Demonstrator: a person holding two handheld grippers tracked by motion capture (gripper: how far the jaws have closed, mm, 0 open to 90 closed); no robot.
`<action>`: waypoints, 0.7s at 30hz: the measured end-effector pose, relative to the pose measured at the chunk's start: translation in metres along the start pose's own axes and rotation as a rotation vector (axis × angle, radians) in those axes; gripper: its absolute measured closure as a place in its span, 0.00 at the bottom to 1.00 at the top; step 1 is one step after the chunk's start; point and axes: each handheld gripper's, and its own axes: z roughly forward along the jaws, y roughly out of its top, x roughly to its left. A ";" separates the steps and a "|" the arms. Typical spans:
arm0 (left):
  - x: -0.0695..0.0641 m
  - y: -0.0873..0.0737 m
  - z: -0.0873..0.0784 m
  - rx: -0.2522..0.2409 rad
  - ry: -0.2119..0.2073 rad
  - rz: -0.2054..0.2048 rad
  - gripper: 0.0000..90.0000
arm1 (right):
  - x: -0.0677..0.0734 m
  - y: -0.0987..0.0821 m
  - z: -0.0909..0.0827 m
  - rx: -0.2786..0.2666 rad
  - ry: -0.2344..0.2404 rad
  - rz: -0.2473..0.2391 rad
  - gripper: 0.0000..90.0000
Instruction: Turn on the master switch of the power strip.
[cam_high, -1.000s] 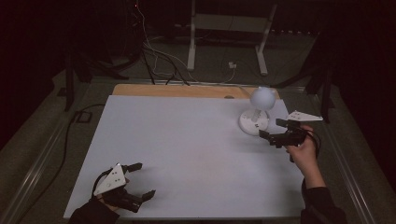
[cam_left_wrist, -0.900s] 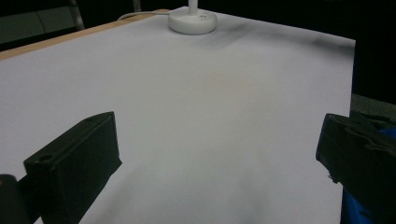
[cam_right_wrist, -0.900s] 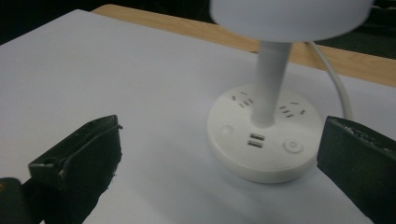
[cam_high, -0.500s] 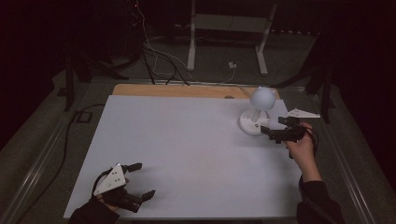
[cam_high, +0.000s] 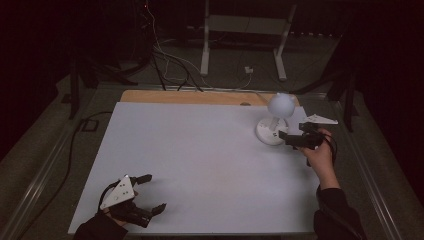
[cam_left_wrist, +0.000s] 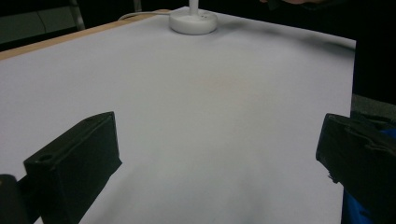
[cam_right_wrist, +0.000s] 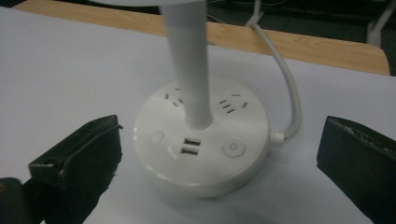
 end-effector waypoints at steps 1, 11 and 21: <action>0.000 0.000 0.000 0.001 0.000 0.000 0.00 | -0.001 0.000 0.002 0.003 -0.001 0.009 0.00; 0.000 0.000 0.000 0.004 0.000 0.000 0.00 | -0.004 -0.002 0.012 0.002 -0.031 0.045 0.03; 0.001 -0.001 0.000 0.003 0.000 -0.004 0.00 | 0.001 -0.001 0.023 0.052 -0.050 0.073 0.31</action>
